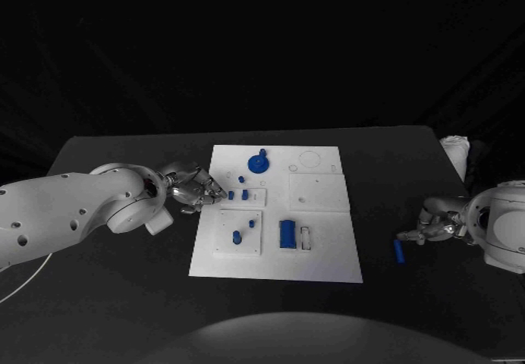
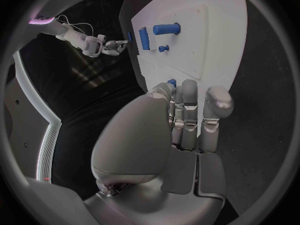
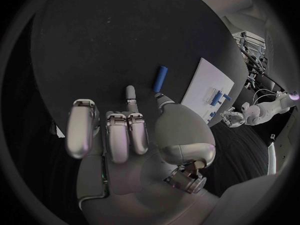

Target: Assemble the parts on the task board

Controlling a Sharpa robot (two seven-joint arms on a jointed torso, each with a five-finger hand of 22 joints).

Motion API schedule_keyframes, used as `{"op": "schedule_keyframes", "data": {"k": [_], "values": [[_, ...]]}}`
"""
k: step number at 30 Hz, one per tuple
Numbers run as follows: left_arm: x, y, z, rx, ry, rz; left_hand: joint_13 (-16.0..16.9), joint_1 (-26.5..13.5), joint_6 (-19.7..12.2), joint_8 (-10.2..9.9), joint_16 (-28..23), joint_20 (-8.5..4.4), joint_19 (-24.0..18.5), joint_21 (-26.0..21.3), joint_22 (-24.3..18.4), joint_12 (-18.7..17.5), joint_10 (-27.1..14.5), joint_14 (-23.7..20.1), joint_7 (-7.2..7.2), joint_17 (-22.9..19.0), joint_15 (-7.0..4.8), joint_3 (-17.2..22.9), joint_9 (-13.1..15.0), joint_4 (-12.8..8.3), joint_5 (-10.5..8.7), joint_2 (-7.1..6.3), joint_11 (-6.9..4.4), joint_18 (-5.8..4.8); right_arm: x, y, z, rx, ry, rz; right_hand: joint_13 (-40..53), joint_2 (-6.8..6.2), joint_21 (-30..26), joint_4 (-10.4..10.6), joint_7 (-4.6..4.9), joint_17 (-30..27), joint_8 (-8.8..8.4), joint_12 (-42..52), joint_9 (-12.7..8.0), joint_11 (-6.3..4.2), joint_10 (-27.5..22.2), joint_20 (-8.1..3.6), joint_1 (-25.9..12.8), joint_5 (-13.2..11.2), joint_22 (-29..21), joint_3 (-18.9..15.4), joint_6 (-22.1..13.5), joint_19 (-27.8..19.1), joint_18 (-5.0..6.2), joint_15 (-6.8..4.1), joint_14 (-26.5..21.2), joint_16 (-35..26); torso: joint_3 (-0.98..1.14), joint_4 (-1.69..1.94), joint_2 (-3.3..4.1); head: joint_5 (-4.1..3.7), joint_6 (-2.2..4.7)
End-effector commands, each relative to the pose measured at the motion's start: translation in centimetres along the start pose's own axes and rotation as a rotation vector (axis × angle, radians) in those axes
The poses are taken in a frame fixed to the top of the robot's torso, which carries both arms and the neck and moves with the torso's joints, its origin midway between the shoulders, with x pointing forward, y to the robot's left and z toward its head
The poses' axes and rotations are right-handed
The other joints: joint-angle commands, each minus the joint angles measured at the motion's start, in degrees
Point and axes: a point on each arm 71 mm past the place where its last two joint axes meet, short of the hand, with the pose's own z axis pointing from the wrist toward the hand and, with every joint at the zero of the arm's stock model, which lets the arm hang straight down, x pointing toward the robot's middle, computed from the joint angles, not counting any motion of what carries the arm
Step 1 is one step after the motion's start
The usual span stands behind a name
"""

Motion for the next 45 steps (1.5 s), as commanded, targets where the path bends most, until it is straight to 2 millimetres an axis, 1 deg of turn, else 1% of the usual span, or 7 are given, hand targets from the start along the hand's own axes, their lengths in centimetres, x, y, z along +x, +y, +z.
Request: {"op": "schedule_keyframes", "data": {"k": [1,6,20,30,38,44,45], "values": [[0.0,-0.3,0.0,0.017,-0.002,0.002,0.09,0.11,0.07,0.33,0.22,-0.16,0.12,-0.04,6.83,0.3,-0.28,-0.26,-0.18,-0.06,-0.06,0.38,-0.02,0.08,0.2,-0.28,0.02,-0.04,0.1,0.5,0.0,-0.017,-0.008,0.04,15.1,0.06,-0.34,0.05,0.02,15.1,-0.58,0.22,0.01,0.32,5.95,0.34,-0.7,-1.9,10.18,-0.63,0.65,0.23,0.16,0.16,5.88,0.2,-0.04,-0.01,0.0,-0.1,0.0],[0.0,-0.2,0.0,0.013,0.001,0.002,0.17,0.08,0.12,0.36,0.19,-0.16,-0.02,-0.33,6.76,0.39,-0.35,-0.33,-0.18,-0.08,-0.06,0.41,-0.01,0.1,0.2,-0.27,0.02,0.01,0.2,0.8,0.3,-0.02,0.005,0.044,15.1,0.13,-0.89,0.9,0.05,14.68,-1.74,0.22,0.11,0.35,5.95,0.35,-1.99,-5.79,10.05,-1.84,1.13,0.11,0.26,0.16,5.78,-0.05,-0.01,0.02,0.0,0.12,0.0],[0.2,-0.2,0.0,0.004,0.011,0.003,0.35,-0.02,0.18,0.41,0.1,-0.15,-0.26,-0.75,6.64,0.6,-0.51,-0.54,-0.19,-0.13,-0.04,0.47,0.01,0.15,0.19,-0.29,0.03,0.08,1.5,0.8,1.1,0.007,0.055,-0.056,15.1,-0.93,-3.33,2.04,0.26,12.66,-3.29,0.22,-0.07,0.47,5.95,0.36,-3.72,-6.06,9.38,-3.92,0.78,-0.67,0.71,0.22,5.28,-1.24,0.0,-0.03,-0.01,0.49,0.0],[0.3,-0.3,0.1,0.0,0.018,0.005,0.38,-0.05,0.19,0.42,0.07,-0.15,-0.29,-0.8,6.63,0.63,-0.56,-0.59,-0.19,-0.14,-0.03,0.49,0.01,0.16,0.19,-0.29,0.04,0.09,1.9,0.8,1.5,0.009,0.058,-0.056,15.1,-0.13,-5.59,0.4,0.59,10.62,-4.82,0.22,-0.25,0.75,5.95,0.57,-1.21,-5.34,8.72,-3.44,0.39,-1.3,1.1,0.44,4.79,-2.52,0.0,0.01,-0.01,1.04,0.0],[0.3,-0.3,0.1,-0.001,0.02,0.005,0.4,-0.07,0.19,0.43,0.06,-0.15,-0.32,-0.85,6.62,0.63,-0.63,-0.63,-0.18,-0.15,-0.02,0.5,0.01,0.17,0.19,-0.3,0.04,0.1,2.4,1.2,2.0,0.0,0.066,-0.025,15.1,0.1,-6.58,-2.79,0.62,10.07,-6.14,0.22,0.03,0.78,5.95,0.62,2.04,1.18,8.5,-2.61,0.88,-1.32,1.22,0.46,4.73,-2.87,-0.01,0.03,-0.01,1.3,0.0],[0.4,-0.3,0.1,0.0,0.023,0.006,0.41,-0.09,0.18,0.43,0.04,-0.15,-0.33,-0.86,6.62,0.63,-0.69,-0.66,-0.18,-0.16,-0.02,0.51,0.01,0.17,0.19,-0.3,0.05,0.1,3.2,1.5,2.5,-0.004,0.099,-0.006,15.1,-0.29,-7.57,-8.0,0.62,9.54,-7.28,0.22,0.39,0.74,5.95,0.54,7.92,12.25,8.32,0.01,0.87,-1.39,1.35,0.37,4.63,-3.2,-0.01,0.01,-0.01,1.5,0.0],[0.4,-0.3,0.1,0.0,0.023,0.006,0.41,-0.09,0.18,0.43,0.04,-0.15,-0.33,-0.86,6.62,0.63,-0.69,-0.66,-0.18,-0.16,-0.02,0.51,0.01,0.17,0.19,-0.3,0.05,0.1,3.3,1.5,2.5,-0.004,0.101,-0.005,15.1,-0.3,-7.61,-8.21,0.62,9.51,-7.32,0.22,0.41,0.74,5.95,0.54,8.18,12.64,8.31,0.16,0.87,-1.4,1.36,0.37,4.62,-3.21,-0.01,0.01,-0.01,1.51,0.0]]}}
